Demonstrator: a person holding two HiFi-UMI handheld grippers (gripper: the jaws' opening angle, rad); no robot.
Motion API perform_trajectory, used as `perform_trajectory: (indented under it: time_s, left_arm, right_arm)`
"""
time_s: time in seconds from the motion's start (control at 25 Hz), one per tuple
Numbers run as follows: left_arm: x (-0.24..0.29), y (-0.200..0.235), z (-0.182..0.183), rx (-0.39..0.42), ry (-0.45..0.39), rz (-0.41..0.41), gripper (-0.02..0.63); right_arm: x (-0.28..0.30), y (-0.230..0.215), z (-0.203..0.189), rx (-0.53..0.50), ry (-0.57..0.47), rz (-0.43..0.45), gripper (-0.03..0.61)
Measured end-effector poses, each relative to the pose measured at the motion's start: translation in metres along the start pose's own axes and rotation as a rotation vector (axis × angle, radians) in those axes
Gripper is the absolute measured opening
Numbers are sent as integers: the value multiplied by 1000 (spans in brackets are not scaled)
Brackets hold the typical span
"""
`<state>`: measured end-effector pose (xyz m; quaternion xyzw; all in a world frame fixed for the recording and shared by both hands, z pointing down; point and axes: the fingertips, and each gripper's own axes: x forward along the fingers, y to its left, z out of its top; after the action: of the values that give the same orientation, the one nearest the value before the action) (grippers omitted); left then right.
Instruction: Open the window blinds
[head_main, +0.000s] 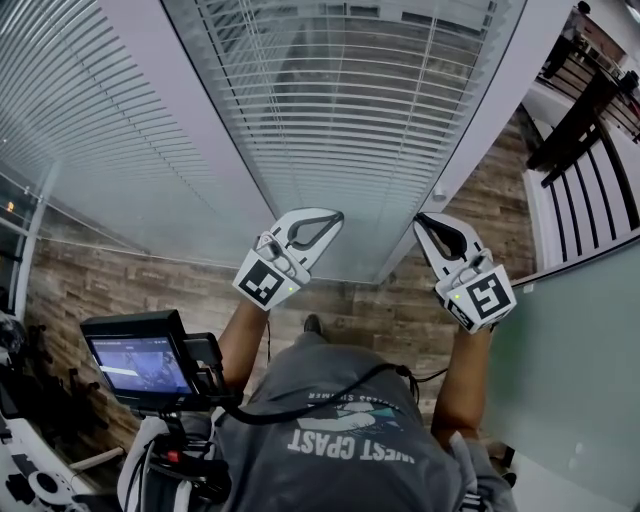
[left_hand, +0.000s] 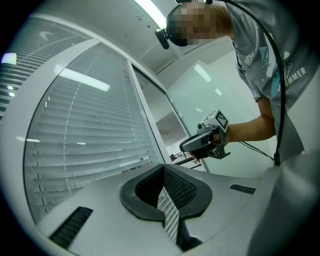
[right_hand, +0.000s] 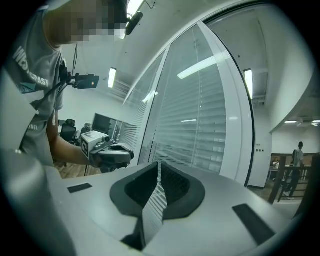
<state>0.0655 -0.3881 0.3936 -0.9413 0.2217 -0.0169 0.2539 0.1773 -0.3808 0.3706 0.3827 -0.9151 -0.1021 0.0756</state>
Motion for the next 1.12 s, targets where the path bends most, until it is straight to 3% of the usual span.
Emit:
perform_trajectory:
  time_s: [0.2,0.32,1.12]
  left_arm:
    - [-1,3,1,-85,-6,31,3]
    - [-2,1,0,-8,-2,7,3]
    - [3,-2,2,4,-7,-4,3]
  right_arm:
    - [1,-1,3,0,3,5,20]
    - [2,2,0,-1,1,8,20]
    - [0,1,-9,5,35,16,5]
